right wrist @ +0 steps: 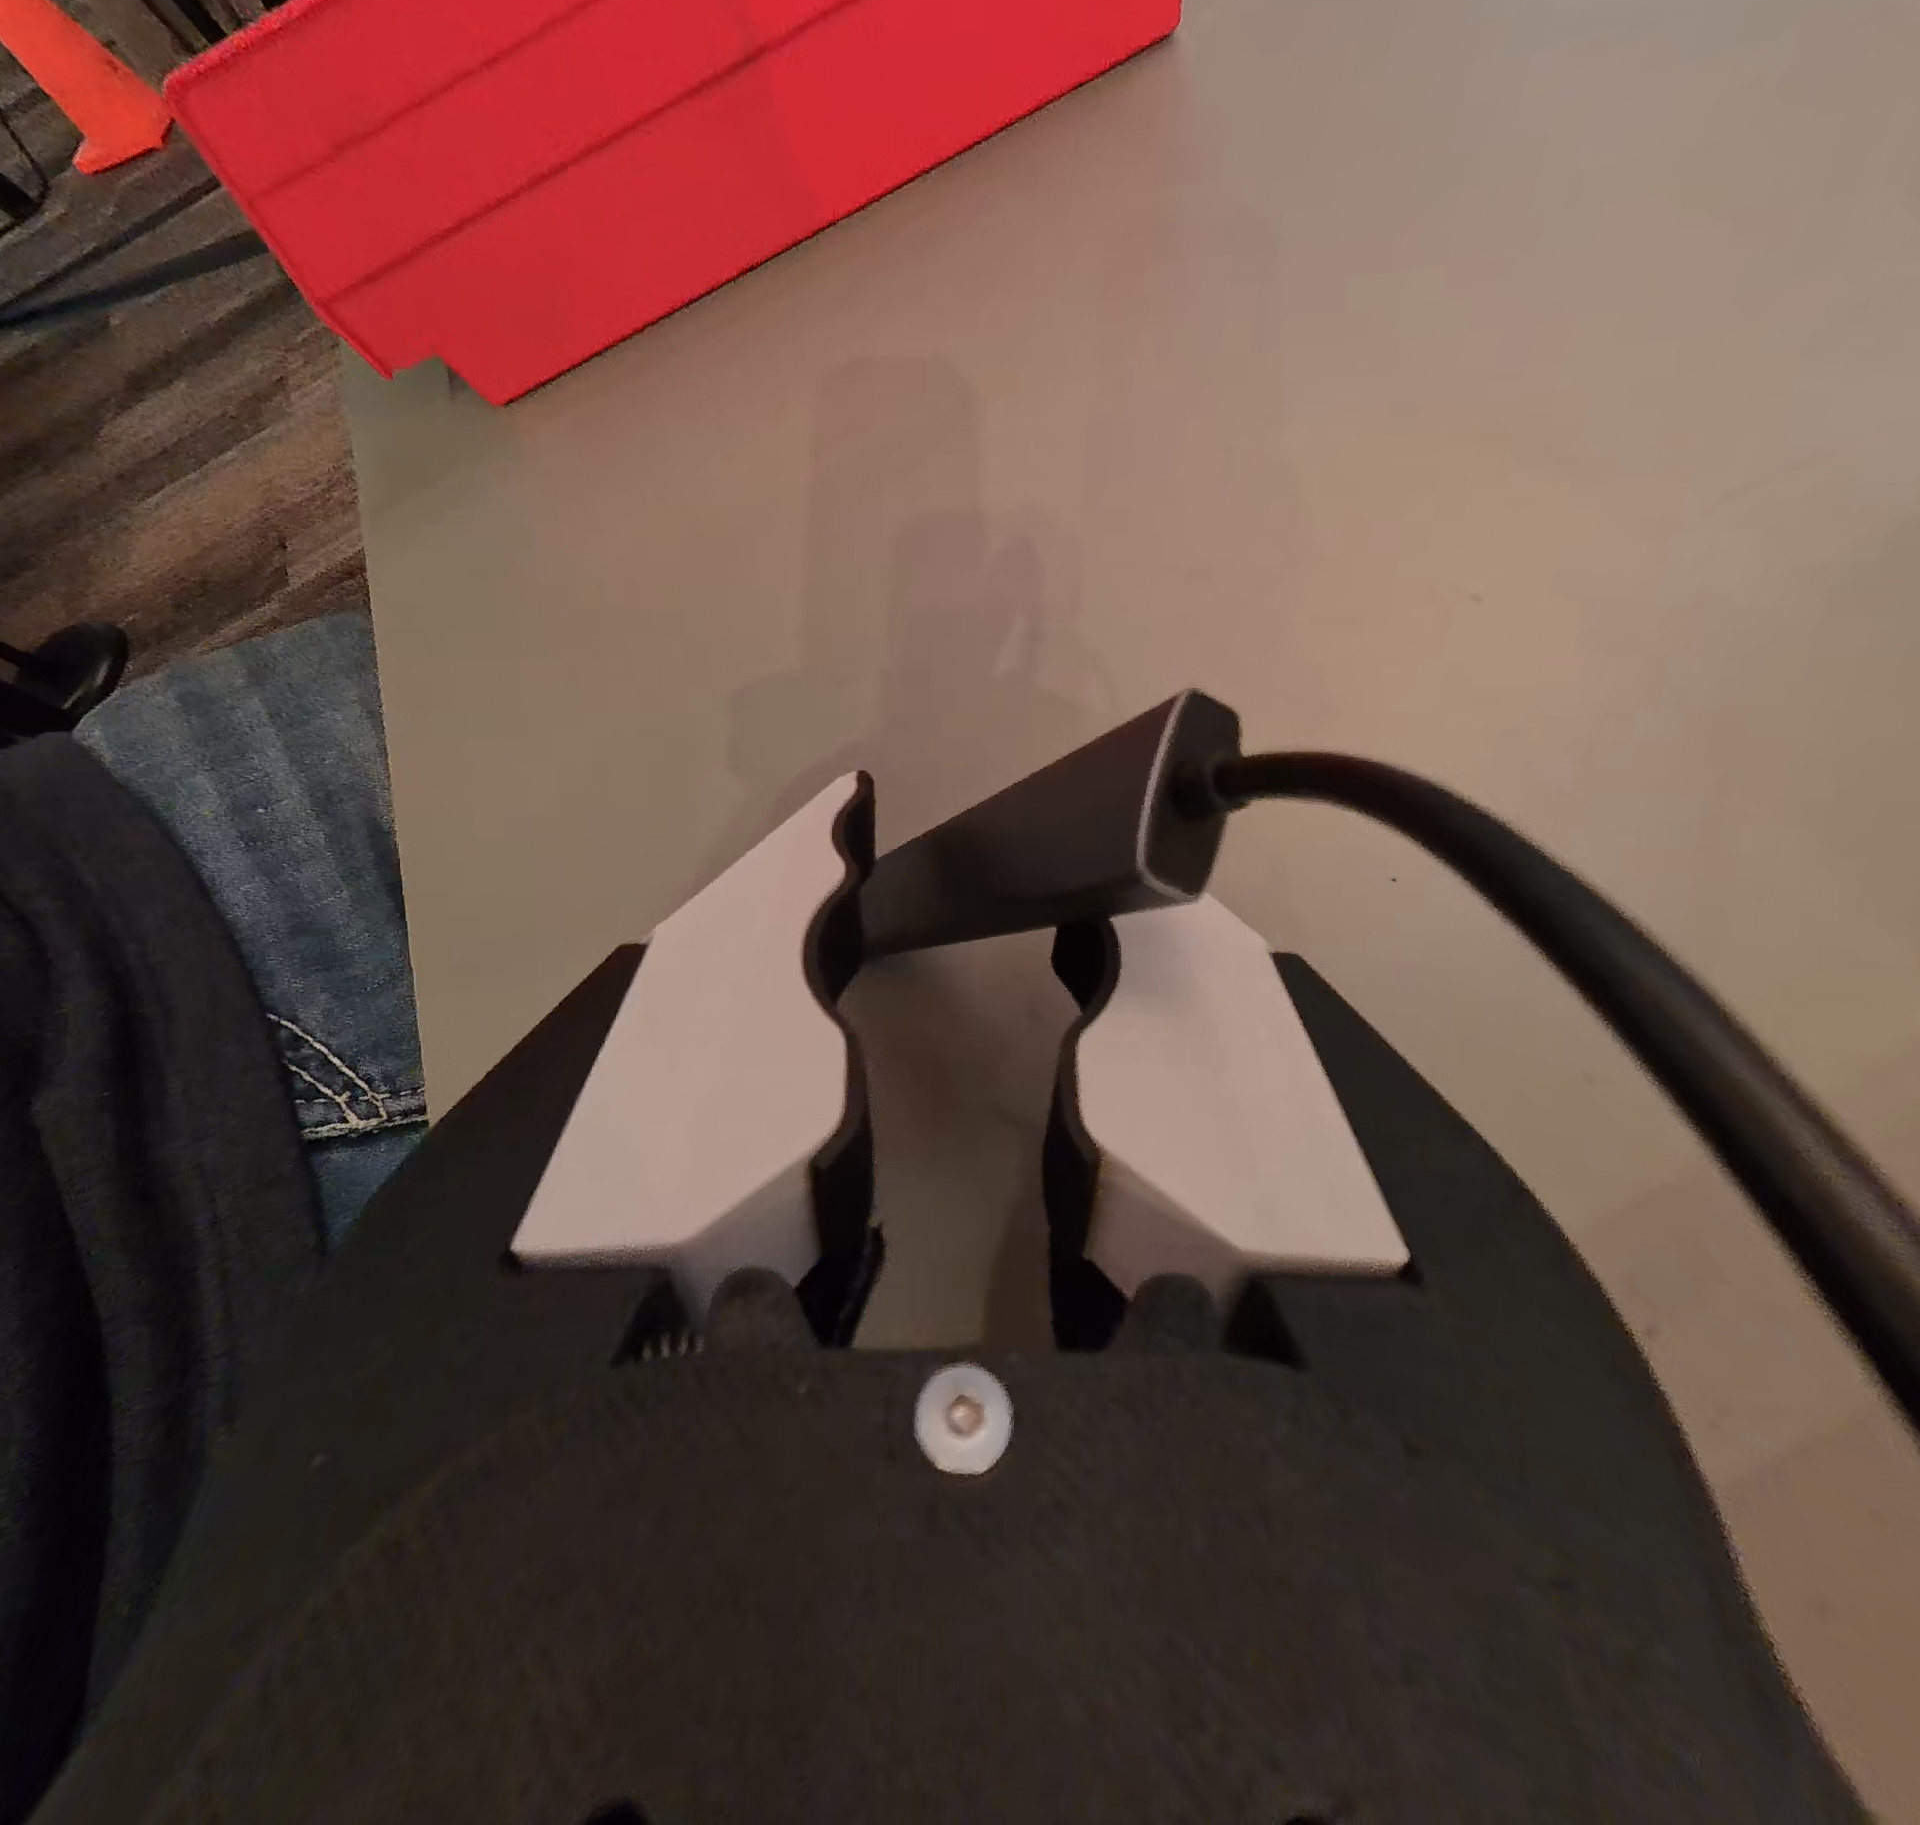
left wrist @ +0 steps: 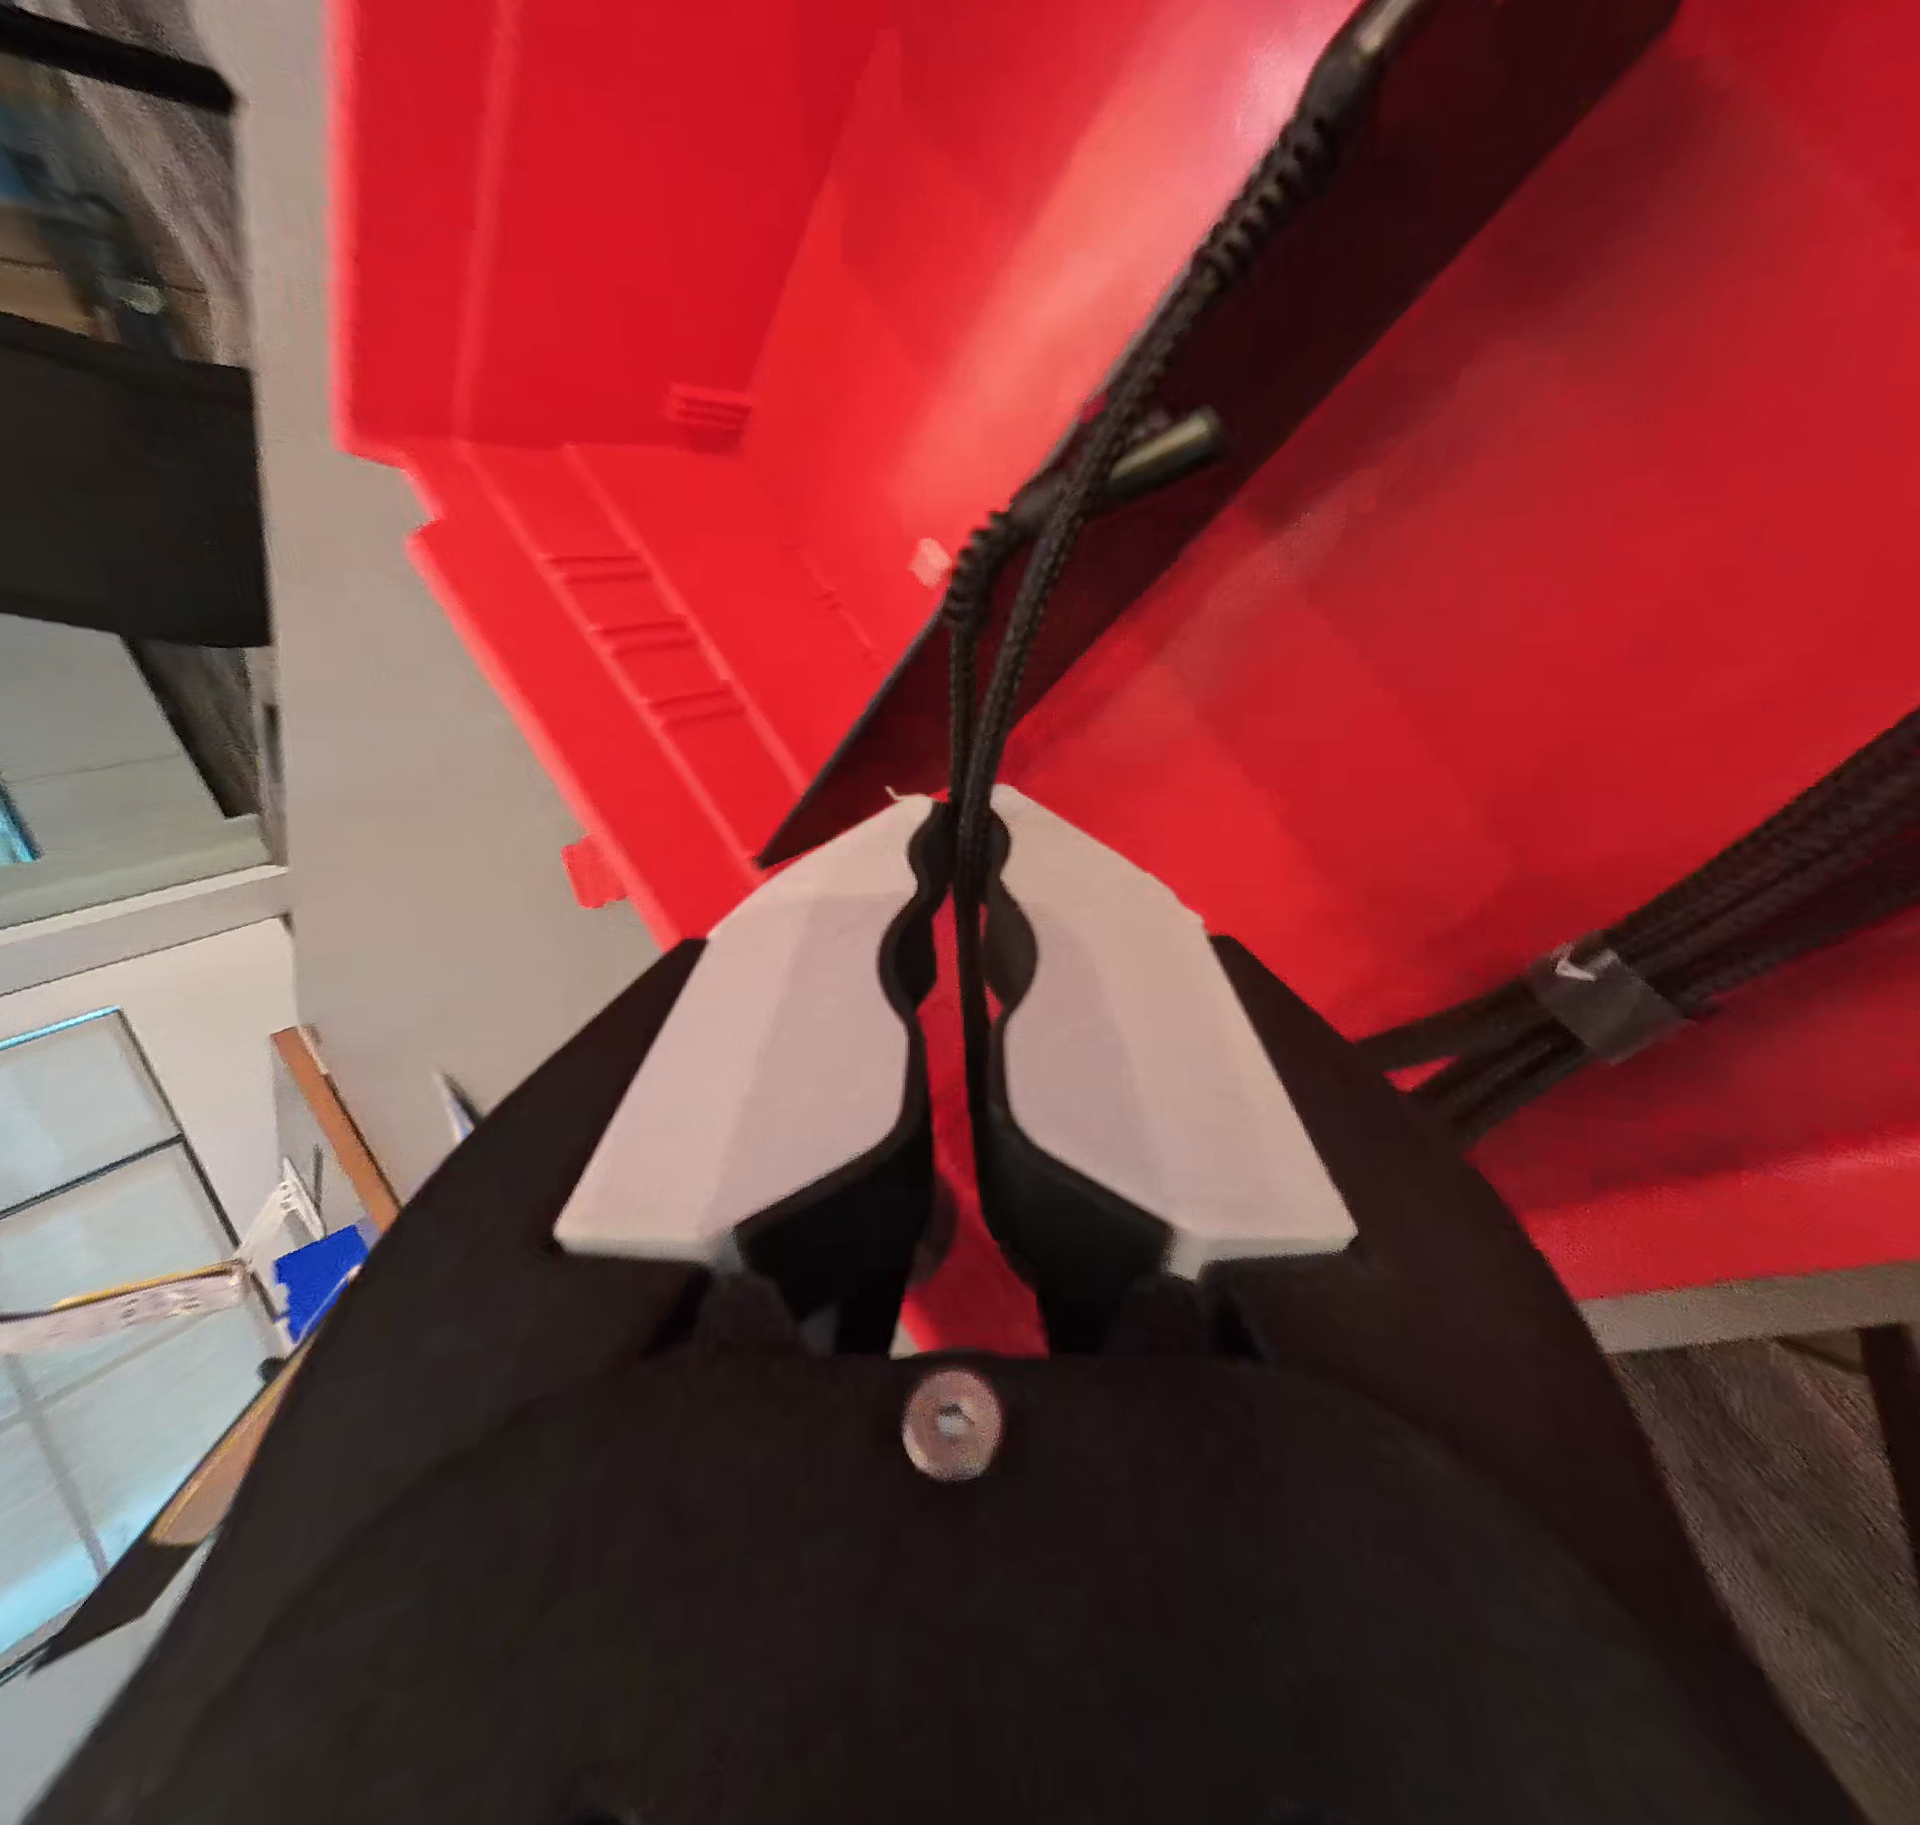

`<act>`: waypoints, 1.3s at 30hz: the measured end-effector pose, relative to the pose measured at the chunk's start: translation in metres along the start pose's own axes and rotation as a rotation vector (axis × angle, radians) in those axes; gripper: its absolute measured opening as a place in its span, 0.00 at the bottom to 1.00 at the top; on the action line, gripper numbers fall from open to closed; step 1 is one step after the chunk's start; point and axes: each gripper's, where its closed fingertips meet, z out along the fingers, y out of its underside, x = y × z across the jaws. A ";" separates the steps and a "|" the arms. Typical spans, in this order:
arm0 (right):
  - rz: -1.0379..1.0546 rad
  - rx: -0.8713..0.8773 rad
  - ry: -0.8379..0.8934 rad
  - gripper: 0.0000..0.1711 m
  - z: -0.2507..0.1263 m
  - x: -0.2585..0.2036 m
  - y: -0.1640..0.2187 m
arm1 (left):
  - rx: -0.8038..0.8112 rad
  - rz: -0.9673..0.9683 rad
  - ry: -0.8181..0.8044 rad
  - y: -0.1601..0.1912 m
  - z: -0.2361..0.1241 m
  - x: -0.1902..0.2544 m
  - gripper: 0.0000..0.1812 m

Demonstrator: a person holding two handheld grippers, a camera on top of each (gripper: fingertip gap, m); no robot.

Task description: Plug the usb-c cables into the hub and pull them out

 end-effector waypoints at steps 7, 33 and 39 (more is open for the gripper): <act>-0.041 -0.067 0.023 0.35 -0.004 -0.002 0.007 | 0.125 -0.047 -0.188 -0.015 -0.059 -0.046 0.02; -0.311 -0.204 0.094 0.45 -0.061 -0.045 -0.002 | 0.611 0.134 -0.520 -0.187 -0.244 -0.087 0.01; -0.342 -0.121 0.045 0.44 -0.056 -0.066 -0.019 | 0.751 0.166 -0.503 -0.238 -0.263 -0.072 0.01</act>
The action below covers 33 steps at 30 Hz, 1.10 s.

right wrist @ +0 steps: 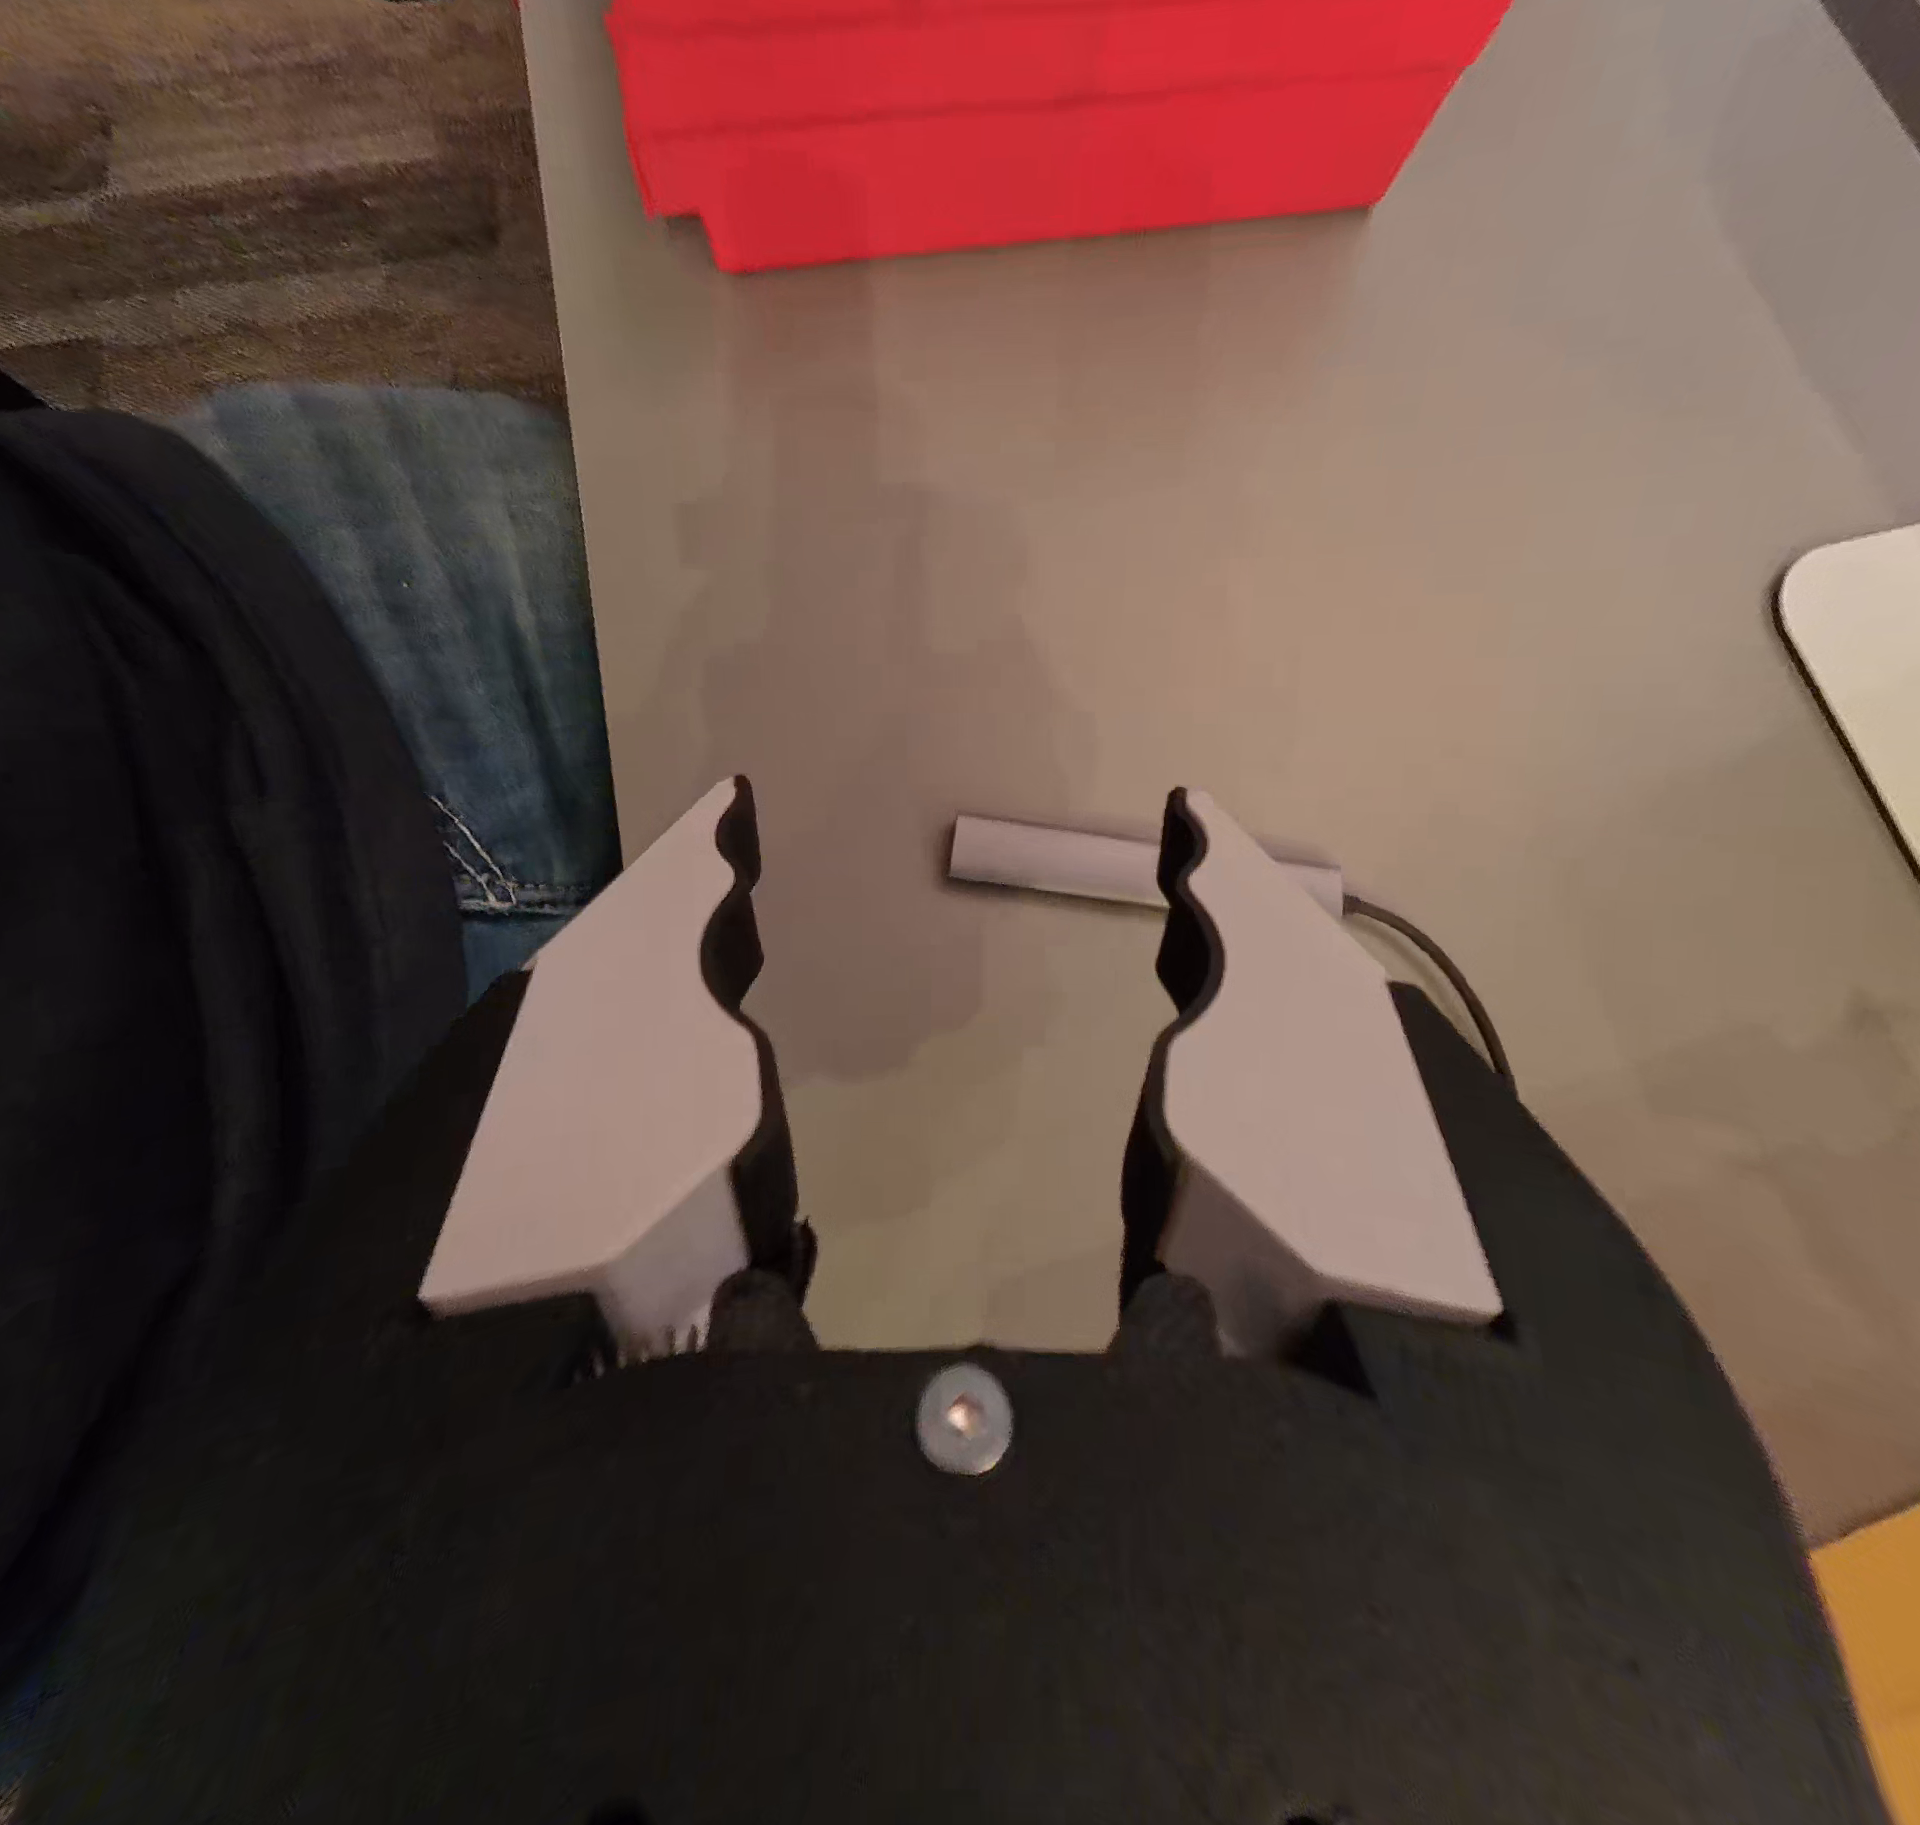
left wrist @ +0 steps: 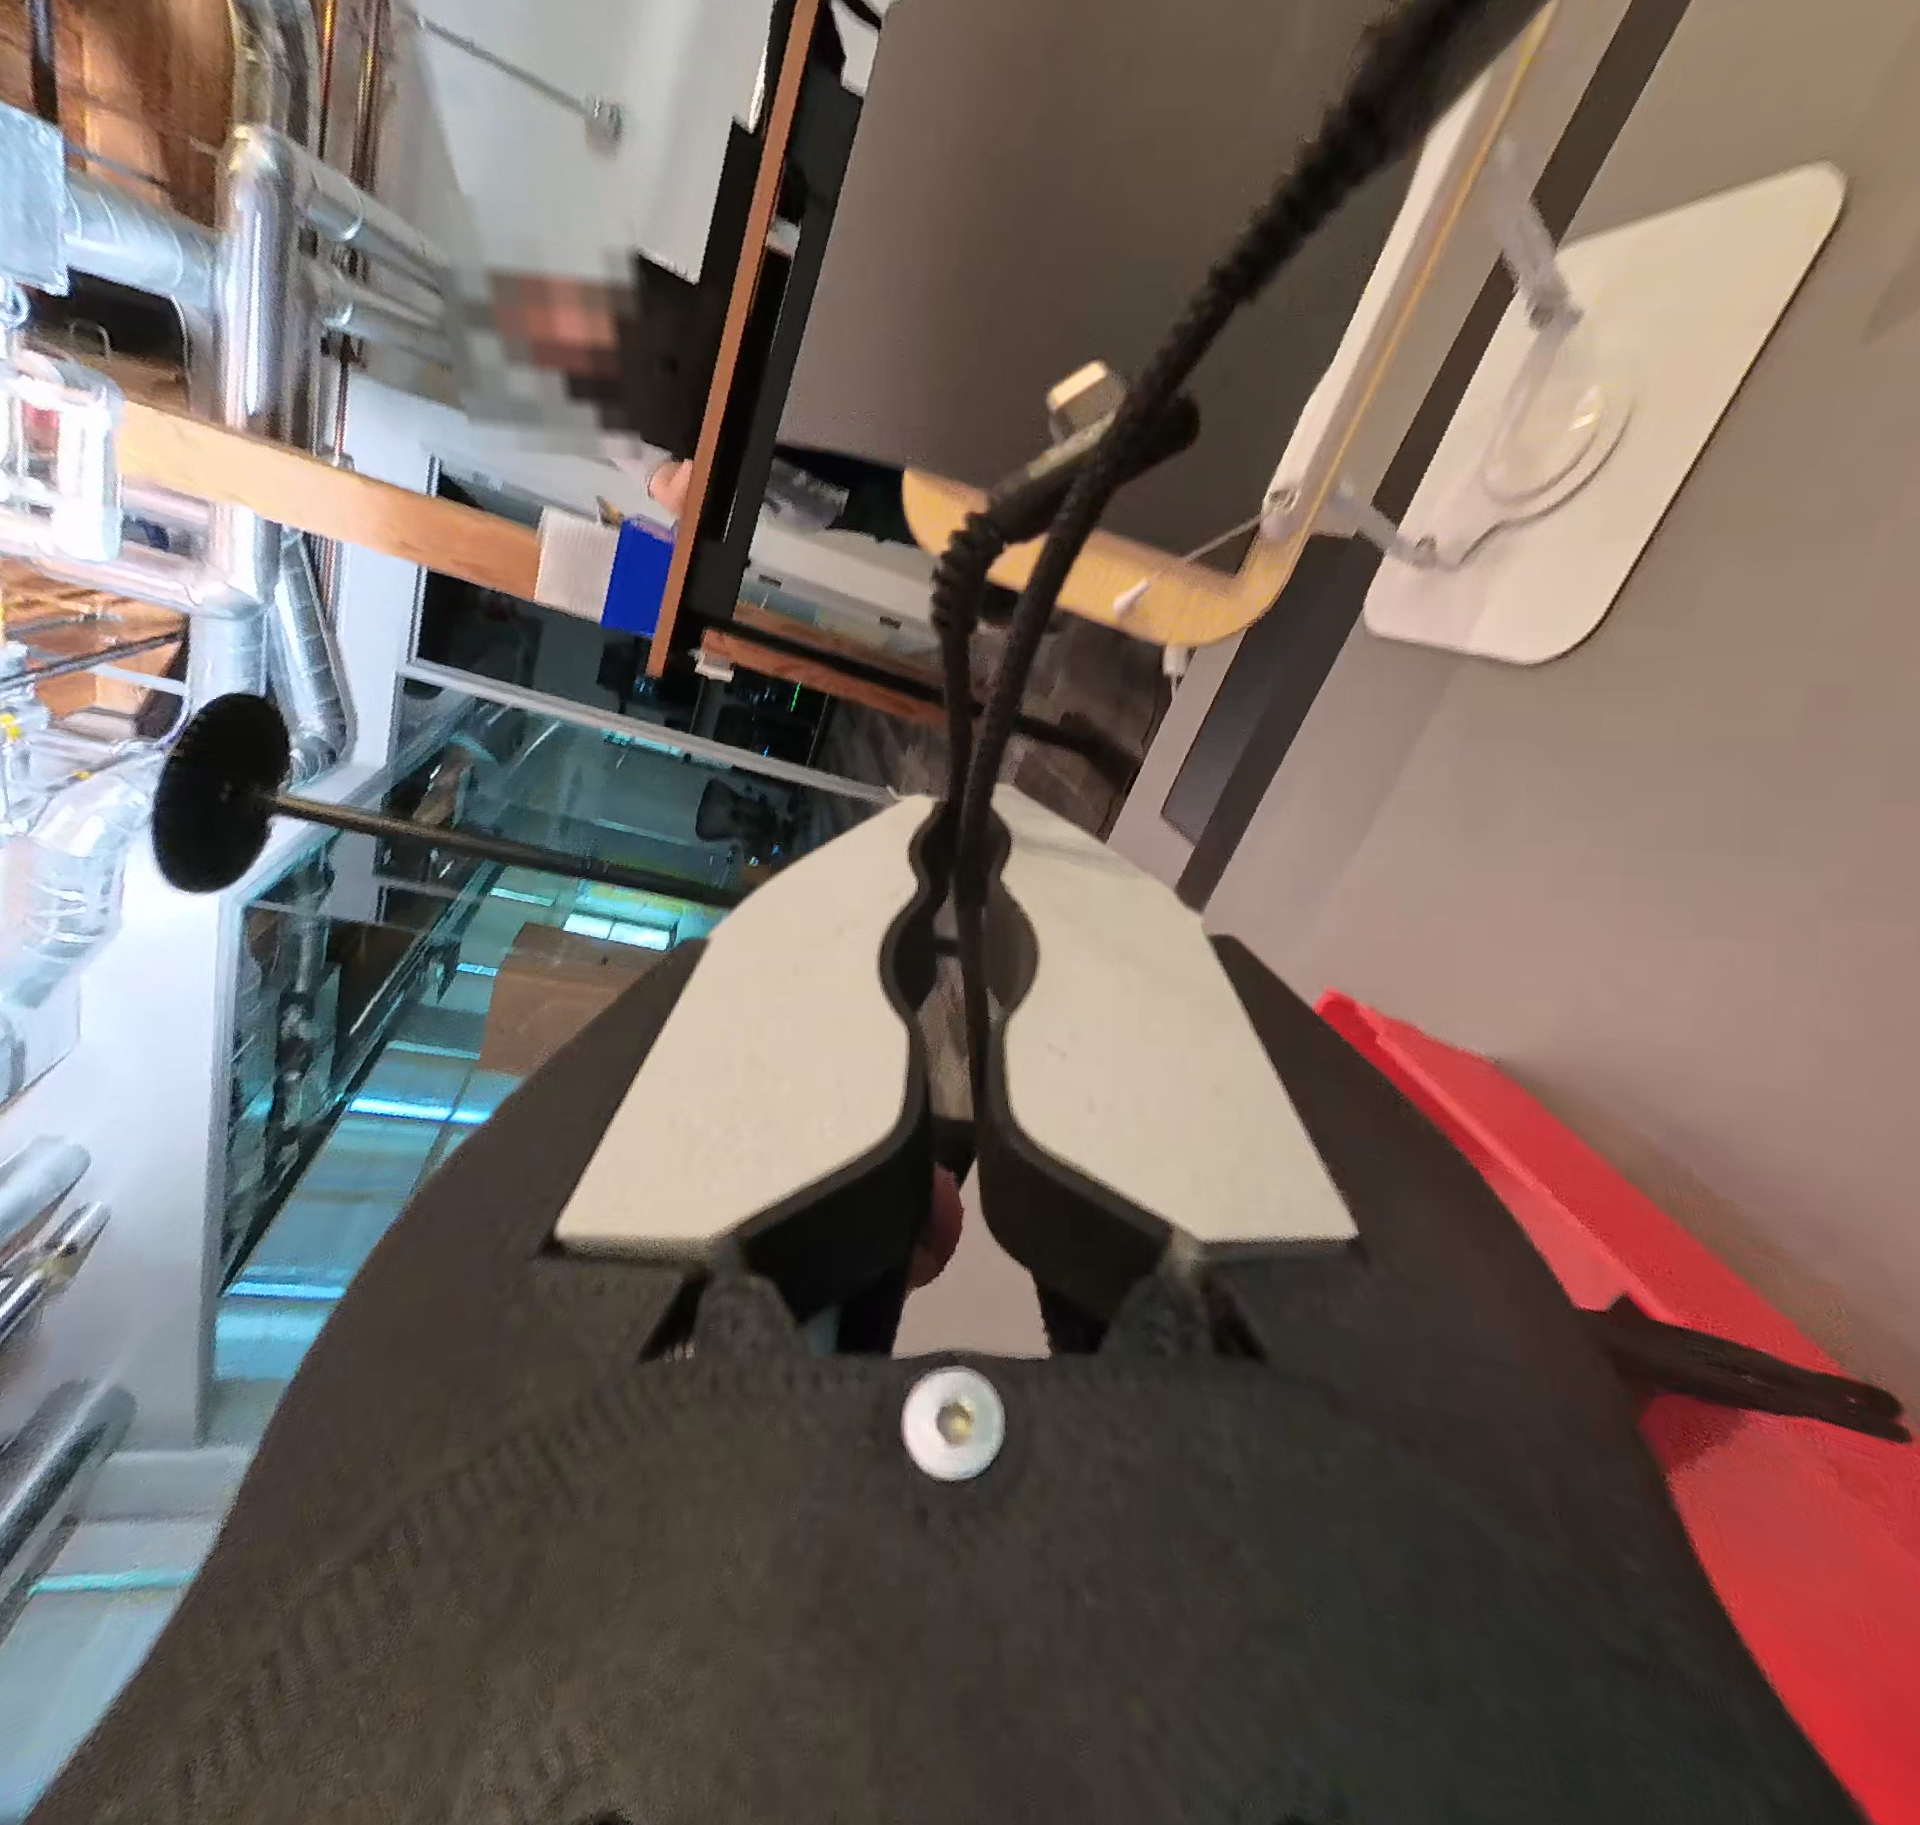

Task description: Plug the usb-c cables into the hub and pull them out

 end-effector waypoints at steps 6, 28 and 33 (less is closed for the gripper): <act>-0.014 0.109 0.017 0.44 0.006 -0.003 -0.027 | 0.117 -0.052 0.070 -0.038 0.020 0.032 0.01; 0.118 0.290 0.051 0.05 0.069 0.055 -0.066 | 0.618 -0.451 0.457 -0.137 -0.047 0.111 0.02; 0.121 0.274 0.158 0.04 0.054 0.092 -0.063 | 0.634 -0.487 0.654 -0.115 -0.062 0.132 0.02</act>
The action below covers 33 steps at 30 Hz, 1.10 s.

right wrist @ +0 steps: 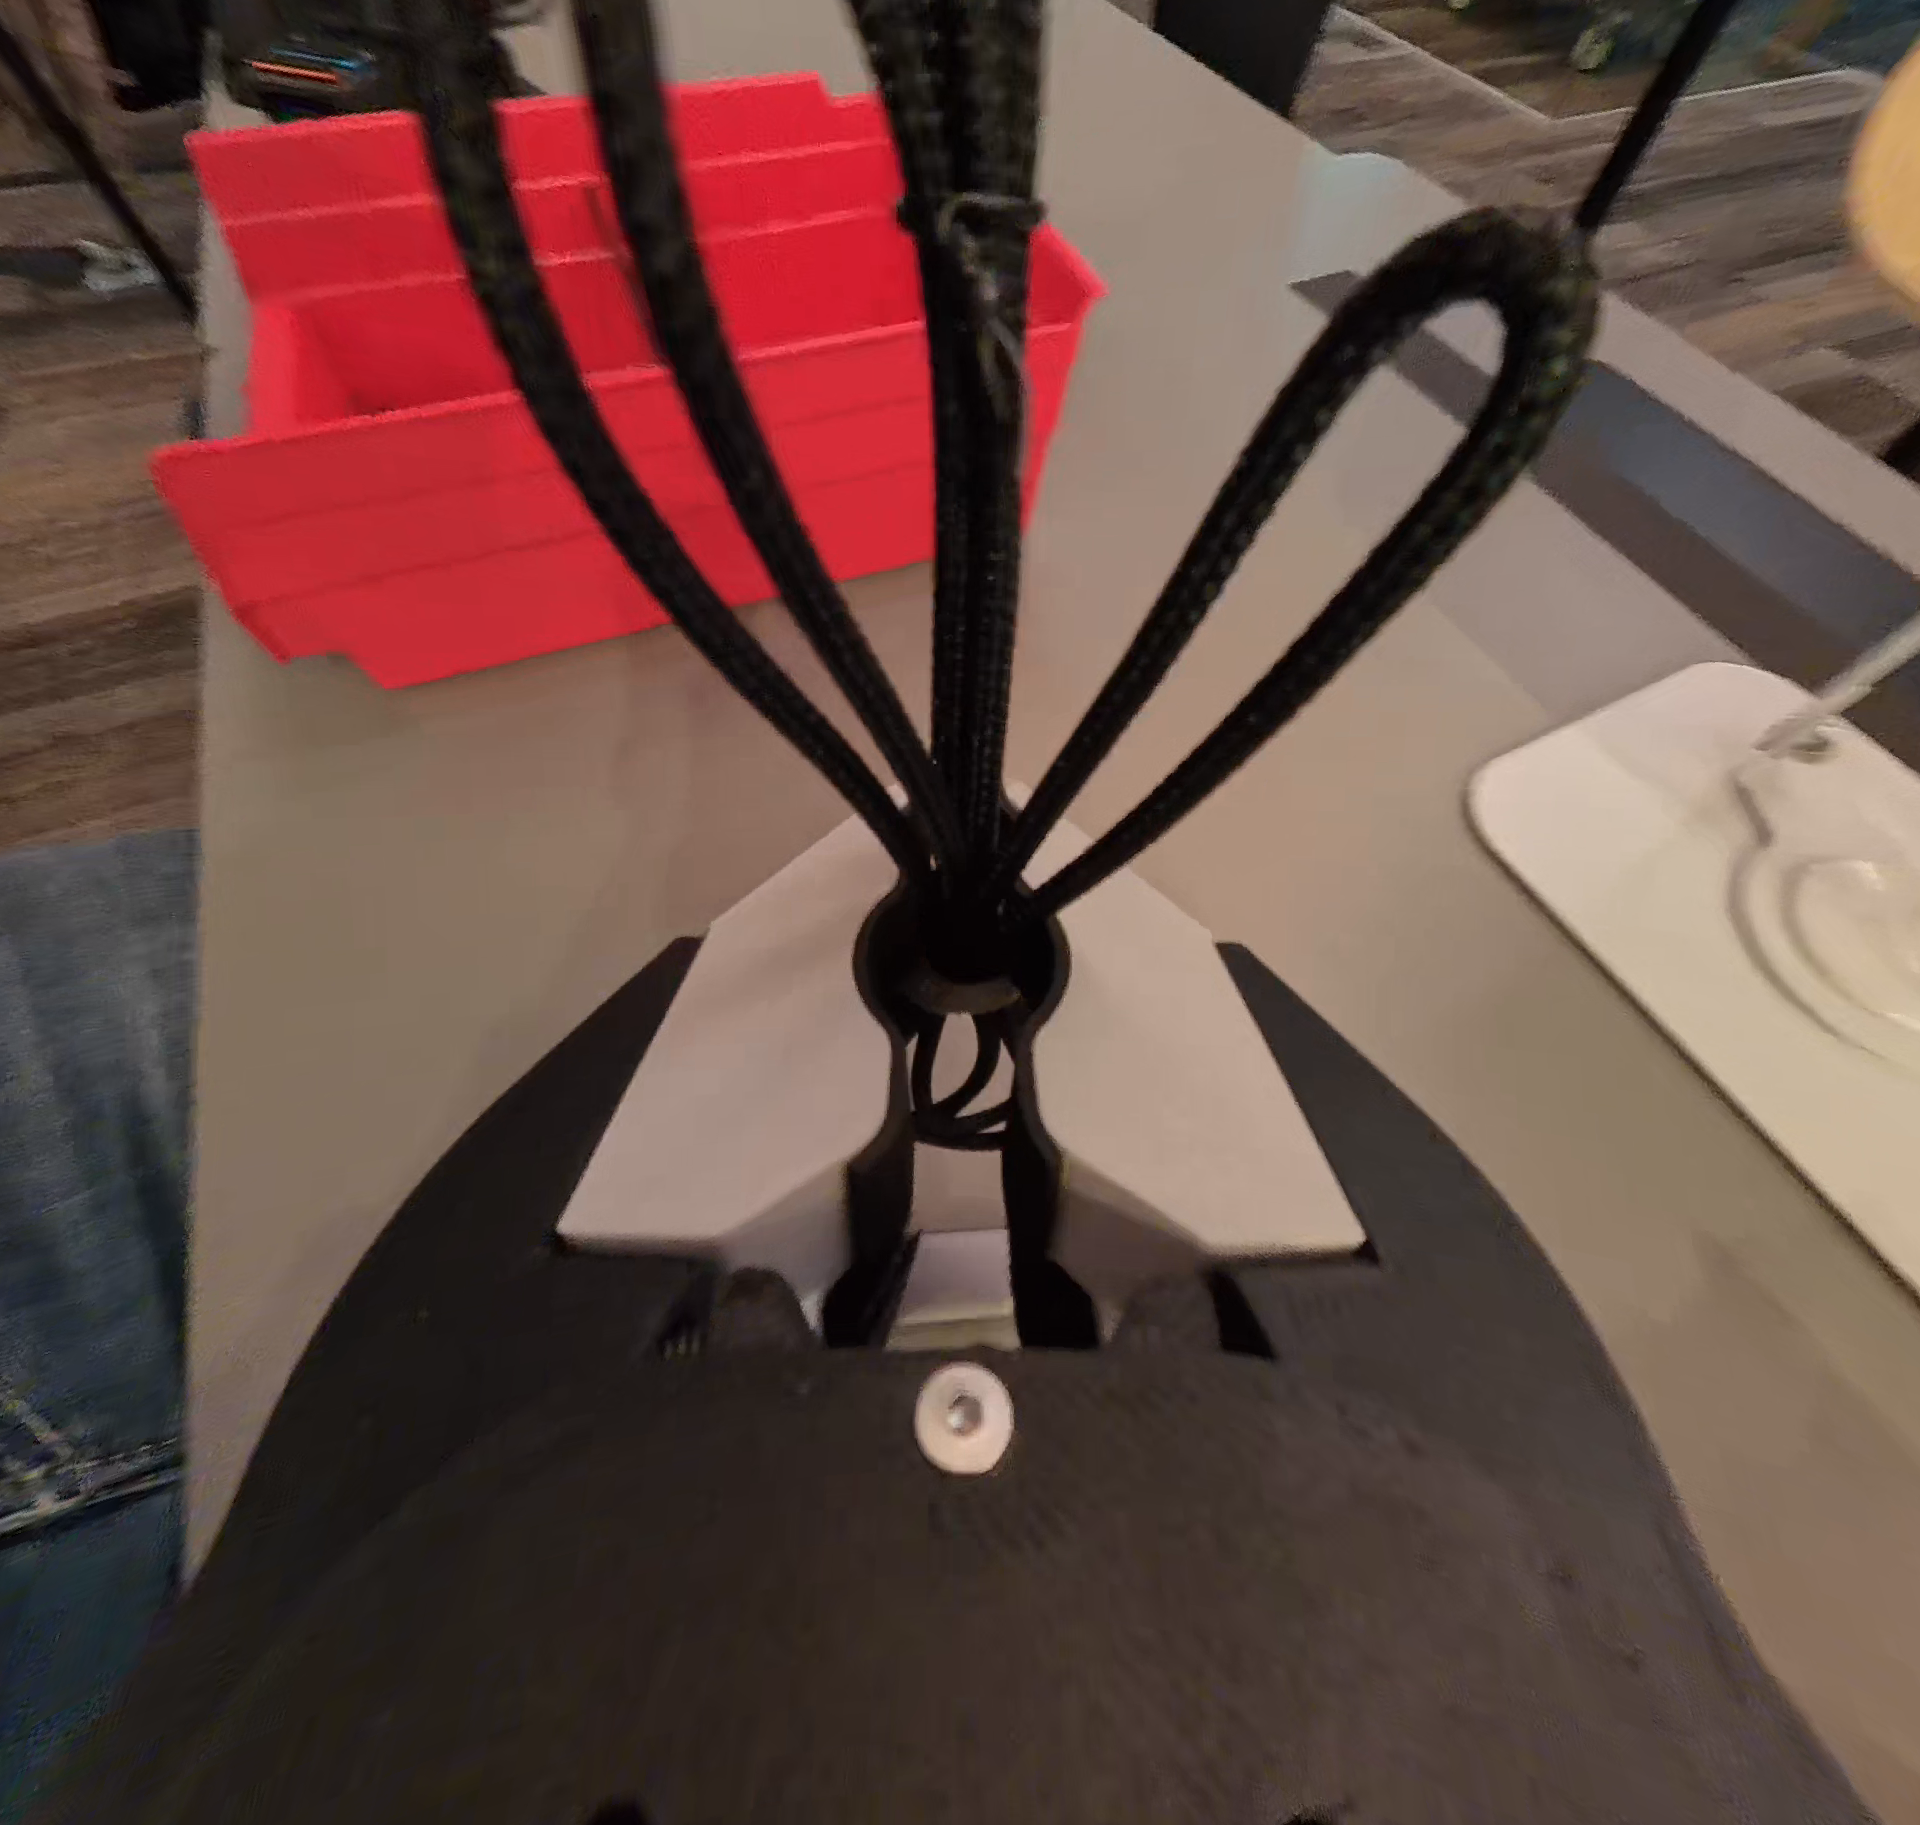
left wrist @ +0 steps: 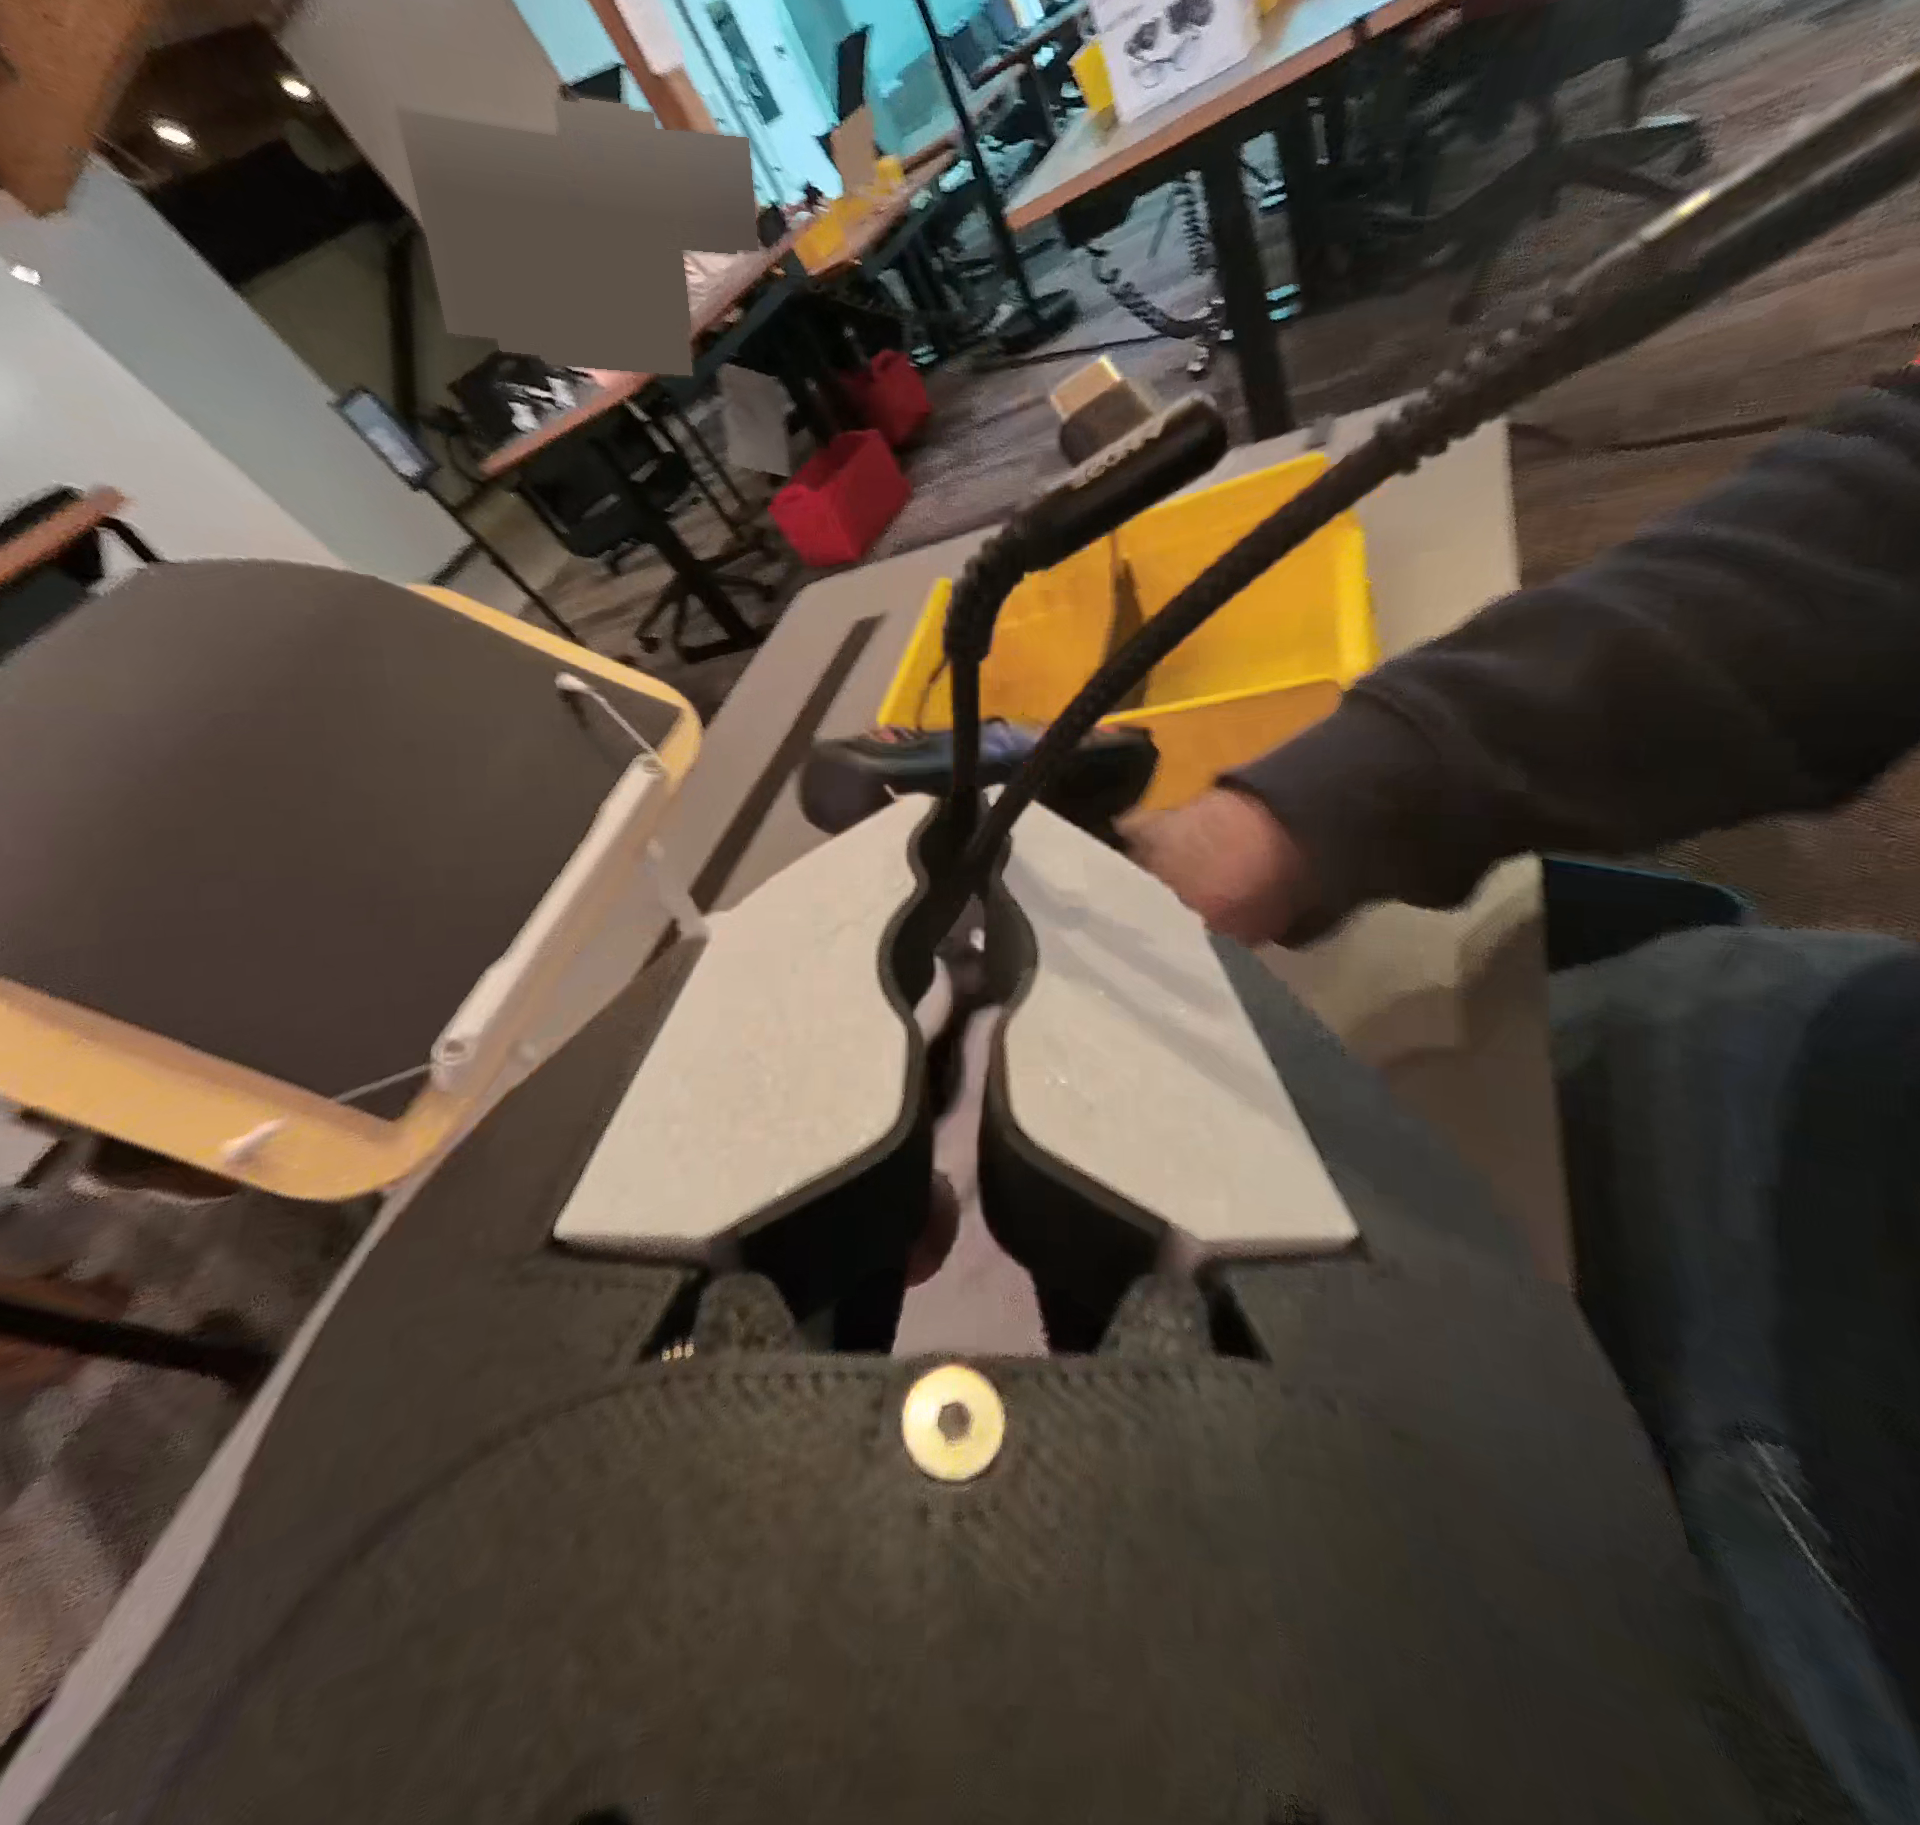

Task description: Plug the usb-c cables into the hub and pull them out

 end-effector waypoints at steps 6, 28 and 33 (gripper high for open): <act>-0.066 -0.002 0.165 0.04 -0.014 0.048 -0.023 | -0.163 0.010 0.145 0.057 -0.005 0.028 0.02; -0.176 -0.320 0.012 0.25 0.047 0.023 0.052 | -0.715 0.102 0.264 0.218 0.002 0.040 0.02; -0.168 -0.279 -0.010 0.20 0.025 0.018 0.047 | -0.741 0.129 0.263 0.231 0.002 0.040 0.02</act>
